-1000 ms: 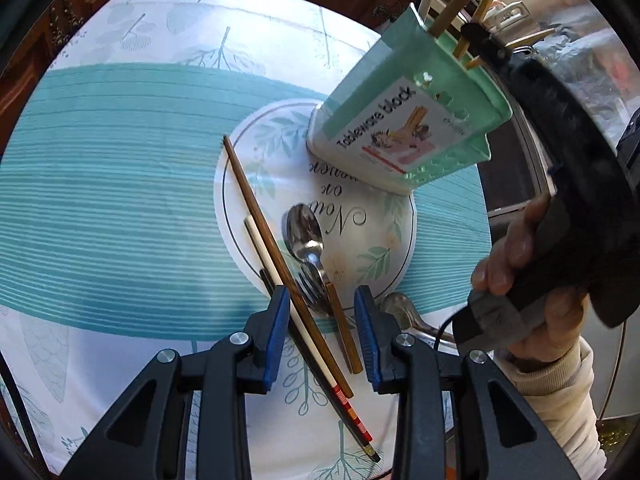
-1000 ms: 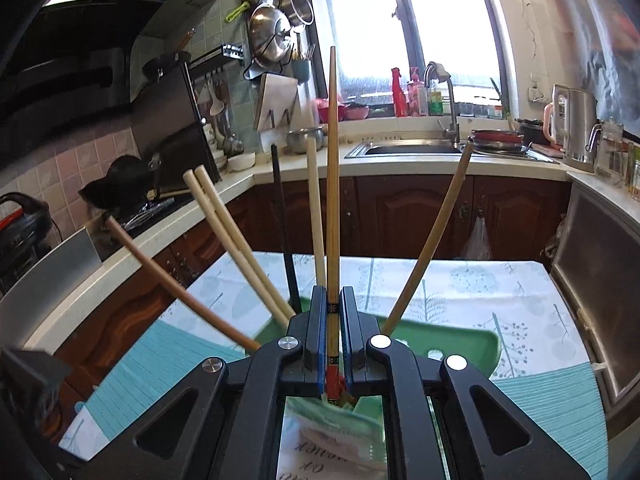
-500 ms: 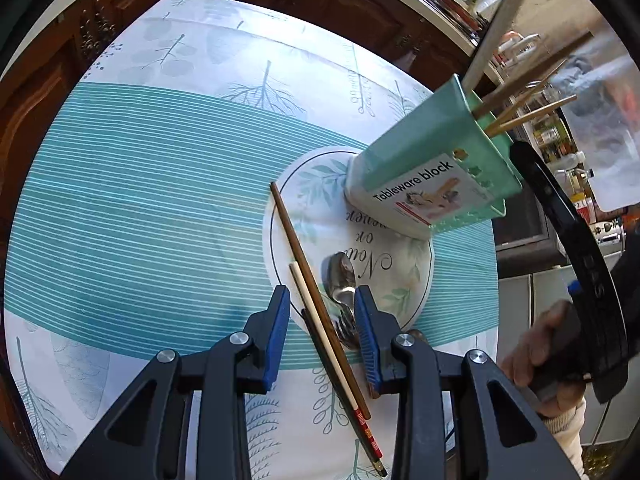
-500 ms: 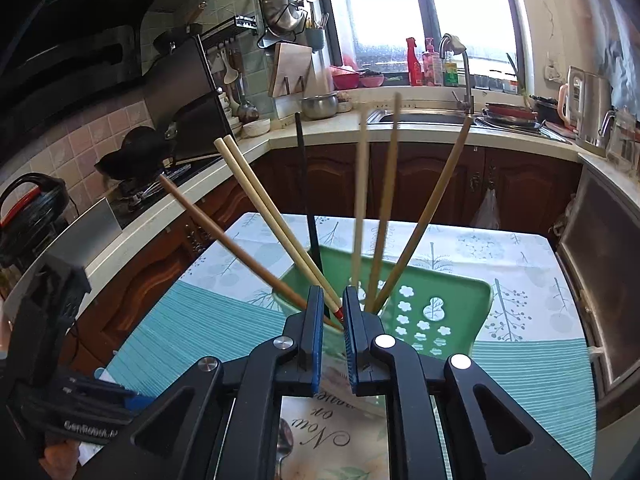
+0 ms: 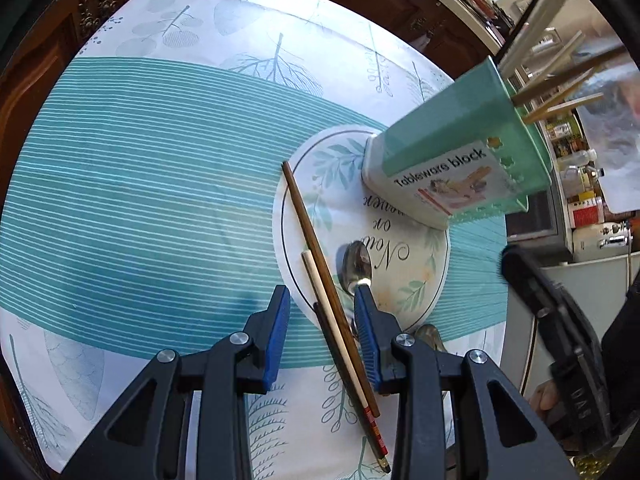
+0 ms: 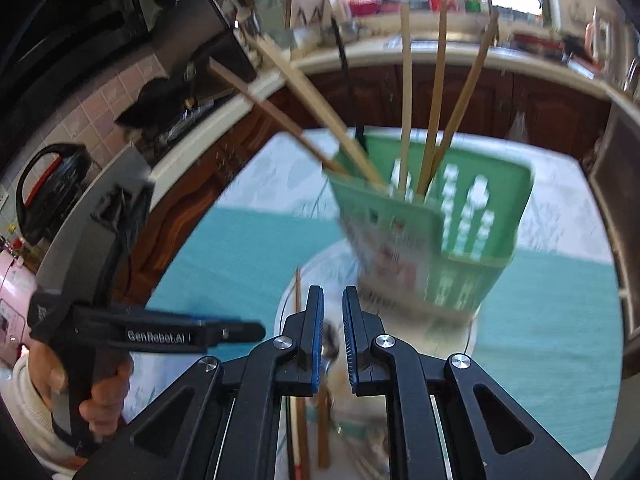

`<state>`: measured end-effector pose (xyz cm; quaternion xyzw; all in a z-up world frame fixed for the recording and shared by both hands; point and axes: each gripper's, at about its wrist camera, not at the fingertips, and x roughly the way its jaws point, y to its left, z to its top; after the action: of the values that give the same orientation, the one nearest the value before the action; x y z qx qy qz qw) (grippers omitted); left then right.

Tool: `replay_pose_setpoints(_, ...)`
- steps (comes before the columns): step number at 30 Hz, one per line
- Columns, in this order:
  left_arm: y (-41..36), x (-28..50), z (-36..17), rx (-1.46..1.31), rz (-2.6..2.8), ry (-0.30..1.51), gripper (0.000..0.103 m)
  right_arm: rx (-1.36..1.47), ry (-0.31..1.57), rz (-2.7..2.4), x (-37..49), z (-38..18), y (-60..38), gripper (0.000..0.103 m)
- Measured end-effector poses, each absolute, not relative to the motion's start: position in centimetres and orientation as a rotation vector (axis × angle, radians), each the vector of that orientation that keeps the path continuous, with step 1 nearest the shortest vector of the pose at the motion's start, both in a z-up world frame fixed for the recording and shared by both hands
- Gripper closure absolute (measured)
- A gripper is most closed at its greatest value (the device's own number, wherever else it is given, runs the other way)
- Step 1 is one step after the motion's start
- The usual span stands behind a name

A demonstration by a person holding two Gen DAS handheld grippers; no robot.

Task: Organize utensils
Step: 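Withdraw the open right gripper back over the remaining chopsticks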

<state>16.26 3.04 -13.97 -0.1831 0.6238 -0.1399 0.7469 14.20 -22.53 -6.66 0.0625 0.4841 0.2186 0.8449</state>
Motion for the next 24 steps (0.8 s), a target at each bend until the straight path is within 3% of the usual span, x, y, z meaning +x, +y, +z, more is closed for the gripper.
replay_pose_setpoints(11, 1.9, 12.9, -15.9, -0.351, -0.347, 1.472, 0.072, 0.094, 1.363, 0.586, 9.9, -12.8, -20.5, 0.093)
replay_pose_setpoints(24, 2.2, 10.5, -16.4, -0.362, -0.385, 1.487, 0.072, -0.037, 1.451, 0.581, 8.3, -15.5, -17.9, 0.093)
